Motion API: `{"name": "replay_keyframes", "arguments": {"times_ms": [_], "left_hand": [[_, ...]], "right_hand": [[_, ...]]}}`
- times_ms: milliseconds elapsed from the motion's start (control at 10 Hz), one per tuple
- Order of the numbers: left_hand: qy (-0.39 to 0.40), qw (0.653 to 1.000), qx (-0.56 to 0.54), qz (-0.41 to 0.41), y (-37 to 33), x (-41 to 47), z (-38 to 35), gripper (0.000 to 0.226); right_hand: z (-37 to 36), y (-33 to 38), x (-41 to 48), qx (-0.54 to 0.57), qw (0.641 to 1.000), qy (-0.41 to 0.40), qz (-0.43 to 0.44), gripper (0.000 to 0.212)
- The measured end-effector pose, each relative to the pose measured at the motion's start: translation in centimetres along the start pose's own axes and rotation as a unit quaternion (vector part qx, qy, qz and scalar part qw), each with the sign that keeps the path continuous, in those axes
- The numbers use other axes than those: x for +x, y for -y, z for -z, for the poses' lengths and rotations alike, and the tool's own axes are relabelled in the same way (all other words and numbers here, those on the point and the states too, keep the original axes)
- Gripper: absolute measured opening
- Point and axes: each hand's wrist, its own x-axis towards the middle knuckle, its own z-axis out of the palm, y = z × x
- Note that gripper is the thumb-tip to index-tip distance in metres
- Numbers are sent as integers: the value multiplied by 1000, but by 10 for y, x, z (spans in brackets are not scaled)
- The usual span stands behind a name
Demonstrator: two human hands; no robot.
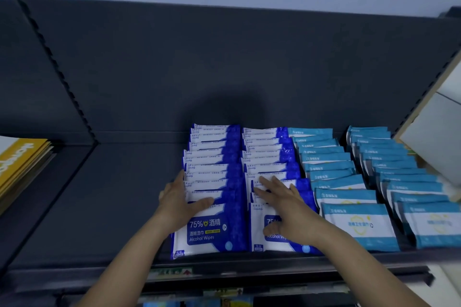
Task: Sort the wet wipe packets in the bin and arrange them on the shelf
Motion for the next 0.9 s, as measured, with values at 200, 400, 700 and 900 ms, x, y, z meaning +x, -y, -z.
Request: {"name": "replay_keyframes", "arguments": {"times_ms": [200, 400, 700, 900], "left_hand": [[4, 1000, 20, 0, -2, 3, -1, 108], [-47, 993, 96, -54, 1, -5, -2, 113], [-175, 946, 194, -194, -4, -60, -22, 74], [-227, 891, 282, -275, -12, -82, -53, 64]], "right_hand": [[-1, 1, -2, -3, 1000, -18, -1, 88], [-6, 2, -9, -20, 996, -82, 5, 82], [-13, -4, -46, -22, 983, -178, -28, 66], [0, -36, -90, 9, 984, -170, -51, 59]]}}
